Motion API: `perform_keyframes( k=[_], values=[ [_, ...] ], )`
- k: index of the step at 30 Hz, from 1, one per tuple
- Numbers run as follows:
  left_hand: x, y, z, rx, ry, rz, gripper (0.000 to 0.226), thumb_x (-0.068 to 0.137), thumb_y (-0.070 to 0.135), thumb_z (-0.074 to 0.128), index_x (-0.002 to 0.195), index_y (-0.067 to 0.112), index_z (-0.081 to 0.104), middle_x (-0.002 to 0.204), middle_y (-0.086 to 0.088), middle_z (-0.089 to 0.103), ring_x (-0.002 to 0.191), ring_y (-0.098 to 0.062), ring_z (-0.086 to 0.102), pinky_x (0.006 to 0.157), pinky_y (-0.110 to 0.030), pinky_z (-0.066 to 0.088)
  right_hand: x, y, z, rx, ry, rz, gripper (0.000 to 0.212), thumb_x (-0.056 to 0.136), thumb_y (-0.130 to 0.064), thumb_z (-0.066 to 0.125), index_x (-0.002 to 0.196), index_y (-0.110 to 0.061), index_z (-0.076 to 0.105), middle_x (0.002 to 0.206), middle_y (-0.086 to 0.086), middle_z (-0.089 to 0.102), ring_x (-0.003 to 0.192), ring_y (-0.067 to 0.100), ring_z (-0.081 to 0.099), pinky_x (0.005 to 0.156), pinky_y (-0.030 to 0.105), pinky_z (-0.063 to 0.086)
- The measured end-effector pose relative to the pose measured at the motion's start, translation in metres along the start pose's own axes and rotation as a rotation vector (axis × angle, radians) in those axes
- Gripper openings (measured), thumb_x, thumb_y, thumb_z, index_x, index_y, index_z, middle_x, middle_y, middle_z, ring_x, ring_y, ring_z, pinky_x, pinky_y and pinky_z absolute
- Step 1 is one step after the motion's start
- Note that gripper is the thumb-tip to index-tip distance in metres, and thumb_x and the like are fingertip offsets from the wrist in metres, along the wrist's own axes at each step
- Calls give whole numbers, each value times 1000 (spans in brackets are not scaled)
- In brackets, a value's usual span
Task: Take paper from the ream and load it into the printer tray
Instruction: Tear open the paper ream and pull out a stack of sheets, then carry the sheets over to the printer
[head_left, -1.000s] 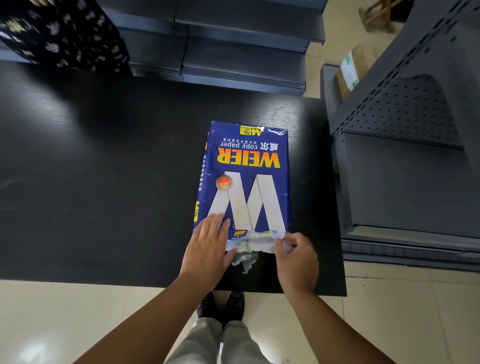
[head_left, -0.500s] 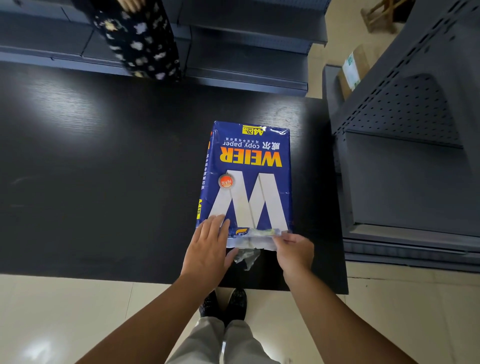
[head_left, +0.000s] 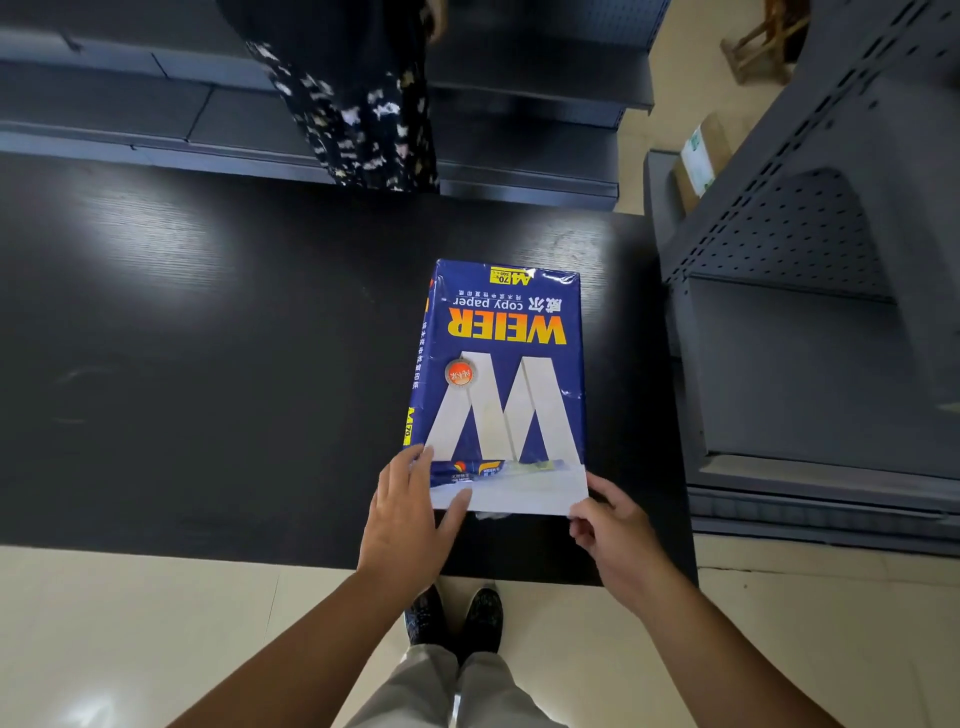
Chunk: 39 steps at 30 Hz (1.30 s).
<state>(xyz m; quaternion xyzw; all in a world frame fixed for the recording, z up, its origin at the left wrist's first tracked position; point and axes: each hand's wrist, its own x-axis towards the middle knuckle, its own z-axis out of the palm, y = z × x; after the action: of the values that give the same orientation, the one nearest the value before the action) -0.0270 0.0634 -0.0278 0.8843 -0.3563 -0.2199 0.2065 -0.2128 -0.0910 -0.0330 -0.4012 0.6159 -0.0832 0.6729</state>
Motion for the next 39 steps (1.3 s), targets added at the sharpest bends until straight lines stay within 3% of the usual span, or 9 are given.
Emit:
perform_keyframes(
  k=[5, 9, 12, 15, 21, 26, 30, 34, 39],
  values=[
    [-11, 0, -3, -265, 29, -209, 53, 94, 45, 50, 139, 20, 41, 138, 4, 40, 127, -12, 41, 99, -31, 47, -16, 8, -16, 78, -155, 94, 44, 87, 5, 54, 119, -20, 70, 93, 16, 67, 63, 17, 48, 62, 30, 44],
    [-9, -12, -1, -420, -1, -395, 31, 87, 46, 56, 112, 28, 62, 114, -3, 63, 97, -17, 63, 76, -34, 57, -30, 14, -24, -90, -237, 82, 25, 86, 6, 54, 101, -3, 73, 91, 16, 66, 66, 19, 52, 64, 31, 42],
    [-14, -9, -3, -459, -52, -440, 45, 88, 25, 65, 132, 21, 54, 118, -1, 65, 103, -22, 64, 87, -40, 56, -32, 11, -18, -263, -175, 48, 11, 89, -4, 63, 94, -1, 72, 98, 16, 76, 78, 23, 72, 71, 33, 56],
    [-20, -3, -5, -503, -73, -425, 49, 89, 18, 66, 135, 19, 51, 112, 1, 69, 97, -17, 66, 84, -35, 55, -29, -4, -4, -228, -8, -20, 18, 92, -20, 68, 109, -16, 68, 105, 7, 74, 91, 20, 71, 70, 30, 57],
    [-27, -5, -10, -594, -190, -425, 57, 88, 20, 59, 140, 37, 41, 120, 7, 64, 104, -14, 62, 85, -40, 57, -34, -13, 9, -228, 3, -130, 47, 97, -7, 52, 143, -21, 52, 118, 3, 66, 89, 10, 67, 50, 13, 51],
    [-30, -8, -12, -665, -169, -449, 53, 92, 41, 56, 142, 41, 37, 126, 8, 59, 108, -15, 60, 90, -43, 55, -45, 4, 3, -261, -18, -137, 52, 97, -6, 54, 146, -24, 48, 110, 1, 69, 85, 15, 70, 48, 15, 50],
    [-42, -9, -11, -598, -133, -386, 57, 91, 28, 60, 142, 36, 36, 124, 6, 59, 108, -19, 60, 91, -45, 54, -56, 18, 1, -224, -15, -132, 56, 95, 2, 50, 144, -25, 49, 113, 2, 71, 92, 7, 67, 53, 11, 51],
    [-62, -7, -9, -638, -121, -315, 58, 91, 28, 61, 143, 39, 37, 129, 10, 58, 113, -16, 58, 96, -44, 52, -72, 27, 1, -107, 54, -120, 53, 93, 1, 51, 138, -27, 55, 102, -2, 71, 89, 19, 68, 71, 35, 59],
    [-100, -13, -5, -620, -107, -253, 60, 90, 35, 58, 142, 50, 32, 132, 16, 57, 117, -13, 56, 99, -45, 50, -97, 51, -3, -85, 45, -144, 59, 94, -3, 58, 147, -27, 46, 112, -2, 73, 97, 19, 73, 80, 35, 61]
  ],
)
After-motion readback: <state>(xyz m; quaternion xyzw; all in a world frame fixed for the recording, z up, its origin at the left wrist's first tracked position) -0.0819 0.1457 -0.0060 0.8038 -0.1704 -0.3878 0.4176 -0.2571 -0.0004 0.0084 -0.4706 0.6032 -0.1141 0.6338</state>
